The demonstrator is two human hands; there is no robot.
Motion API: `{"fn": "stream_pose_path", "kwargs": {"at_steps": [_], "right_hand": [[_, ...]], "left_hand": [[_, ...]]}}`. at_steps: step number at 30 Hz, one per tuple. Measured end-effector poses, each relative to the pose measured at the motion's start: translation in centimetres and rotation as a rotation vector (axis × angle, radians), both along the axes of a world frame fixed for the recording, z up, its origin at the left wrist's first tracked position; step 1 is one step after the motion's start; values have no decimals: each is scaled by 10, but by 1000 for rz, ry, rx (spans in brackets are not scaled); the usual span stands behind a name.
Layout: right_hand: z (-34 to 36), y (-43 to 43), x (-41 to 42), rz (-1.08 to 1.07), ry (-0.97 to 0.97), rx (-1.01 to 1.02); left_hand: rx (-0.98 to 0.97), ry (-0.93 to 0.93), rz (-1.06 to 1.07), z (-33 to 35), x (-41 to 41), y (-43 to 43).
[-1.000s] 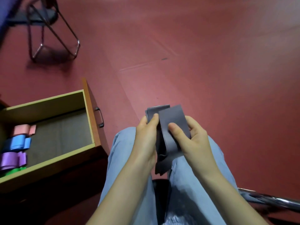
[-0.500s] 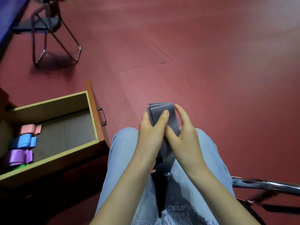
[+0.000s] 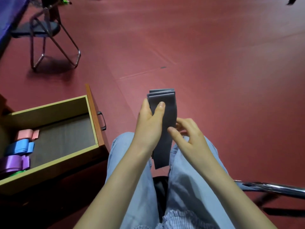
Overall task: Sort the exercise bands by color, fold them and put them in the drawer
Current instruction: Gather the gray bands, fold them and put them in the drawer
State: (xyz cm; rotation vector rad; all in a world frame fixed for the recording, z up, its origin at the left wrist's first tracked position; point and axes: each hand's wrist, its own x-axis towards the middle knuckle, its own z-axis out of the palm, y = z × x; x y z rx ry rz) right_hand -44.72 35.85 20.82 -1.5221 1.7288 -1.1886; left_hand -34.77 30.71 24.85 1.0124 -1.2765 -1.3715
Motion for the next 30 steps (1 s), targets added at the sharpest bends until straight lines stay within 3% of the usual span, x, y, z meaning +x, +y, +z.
{"fn": "stream_pose_path", "kwargs": {"at_steps": [7, 14, 19, 24, 30], "right_hand": [[34, -14, -4, 35, -198, -184], [44, -30, -7, 118, -239, -167], [45, -35, -10, 112, -384, -192], [32, -35, -14, 117, -158, -215], [12, -24, -21, 225, -134, -222]], "left_hand": [[-66, -15, -92, 4, 1, -5], [-99, 48, -138, 3, 8, -10], [77, -36, -284, -14, 22, -14], [185, -224, -283, -23, 26, -13], [310, -169, -286, -30, 31, -20]]}}
